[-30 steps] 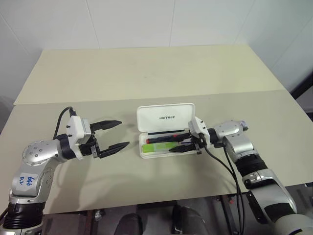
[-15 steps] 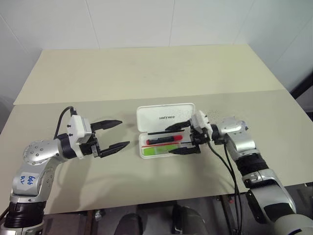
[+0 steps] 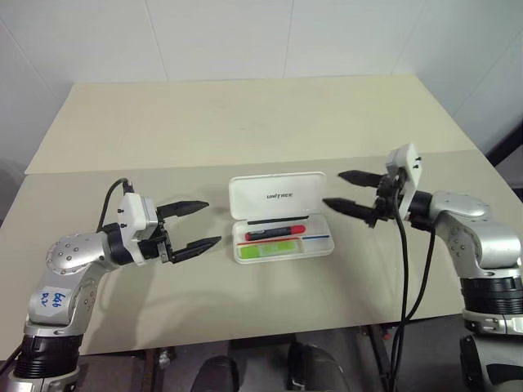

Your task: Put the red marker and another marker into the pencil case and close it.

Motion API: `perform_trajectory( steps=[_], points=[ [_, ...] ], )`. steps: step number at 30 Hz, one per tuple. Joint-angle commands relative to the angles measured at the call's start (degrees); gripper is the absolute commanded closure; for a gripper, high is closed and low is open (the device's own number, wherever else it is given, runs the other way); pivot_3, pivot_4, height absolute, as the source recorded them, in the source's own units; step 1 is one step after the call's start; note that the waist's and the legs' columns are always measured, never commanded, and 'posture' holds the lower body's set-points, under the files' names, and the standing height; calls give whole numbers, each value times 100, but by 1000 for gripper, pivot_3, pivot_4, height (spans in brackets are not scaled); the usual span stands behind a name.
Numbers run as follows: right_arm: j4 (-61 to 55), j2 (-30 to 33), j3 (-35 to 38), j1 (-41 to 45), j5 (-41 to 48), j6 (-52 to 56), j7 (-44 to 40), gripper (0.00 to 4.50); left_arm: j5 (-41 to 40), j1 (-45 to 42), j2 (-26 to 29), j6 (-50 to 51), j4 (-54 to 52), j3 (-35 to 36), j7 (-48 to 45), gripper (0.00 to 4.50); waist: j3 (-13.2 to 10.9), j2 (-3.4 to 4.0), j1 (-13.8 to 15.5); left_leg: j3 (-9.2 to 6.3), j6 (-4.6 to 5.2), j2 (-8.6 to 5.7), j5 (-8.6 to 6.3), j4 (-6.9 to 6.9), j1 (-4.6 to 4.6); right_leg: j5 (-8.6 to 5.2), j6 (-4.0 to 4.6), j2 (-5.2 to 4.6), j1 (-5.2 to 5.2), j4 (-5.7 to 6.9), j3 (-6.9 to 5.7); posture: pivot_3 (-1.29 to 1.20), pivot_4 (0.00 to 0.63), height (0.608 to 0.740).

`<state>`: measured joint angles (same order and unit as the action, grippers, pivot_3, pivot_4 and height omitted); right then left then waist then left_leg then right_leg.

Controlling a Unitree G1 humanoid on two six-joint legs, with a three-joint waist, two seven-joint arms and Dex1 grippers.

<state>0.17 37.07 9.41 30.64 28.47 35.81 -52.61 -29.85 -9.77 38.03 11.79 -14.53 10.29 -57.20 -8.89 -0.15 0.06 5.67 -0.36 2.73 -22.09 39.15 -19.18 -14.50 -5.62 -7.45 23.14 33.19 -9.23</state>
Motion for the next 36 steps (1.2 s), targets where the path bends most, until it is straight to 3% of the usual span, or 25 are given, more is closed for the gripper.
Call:
perform_trajectory(
  steps=[1, 6, 11, 22, 36],
  points=[
    [-40, -70, 1171, 346, 667, 885, 1142, 34, 13, -282, -87, -143, 157, -124, -69, 812, 0, 0, 6, 0, 0, 0, 1, 1, -1, 0, 0, 0, 0, 0, 0, 0, 150, 740],
    [-126, -169, 1714, 13, 642, 734, 1787, 34, 78, -631, -184, -220, 436, -318, -193, 812, 6, -9, 1, -1, 0, 2, 1, -1, 0, 0, 0, 3, 1, 6, -1, 0, 150, 740],
    [-104, 103, 1653, -718, 143, 200, 1806, 34, 103, -851, -232, -300, 656, -407, -306, 812, 5, -8, 7, 15, 0, -1, 0, -11, -9, 0, -1, 1, 21, 8, 0, 0, 150, 740],
    [172, -175, 1409, -1700, -453, -1308, 1644, 34, 106, -938, -289, -354, 767, -501, -411, 812, 9, -14, -20, 43, 0, 2, 1, -7, 1, -1, -4, 1, 20, 2, 17, 0, 150, 740],
    [2615, -394, 811, -884, -1081, -2959, 1424, 34, 97, -1098, -187, -258, 717, -511, -517, 812, 6, -9, -18, 42, 0, 2, 3, -5, 1, -1, -4, 1, 21, 3, 14, 0, 150, 740]
  ],
)
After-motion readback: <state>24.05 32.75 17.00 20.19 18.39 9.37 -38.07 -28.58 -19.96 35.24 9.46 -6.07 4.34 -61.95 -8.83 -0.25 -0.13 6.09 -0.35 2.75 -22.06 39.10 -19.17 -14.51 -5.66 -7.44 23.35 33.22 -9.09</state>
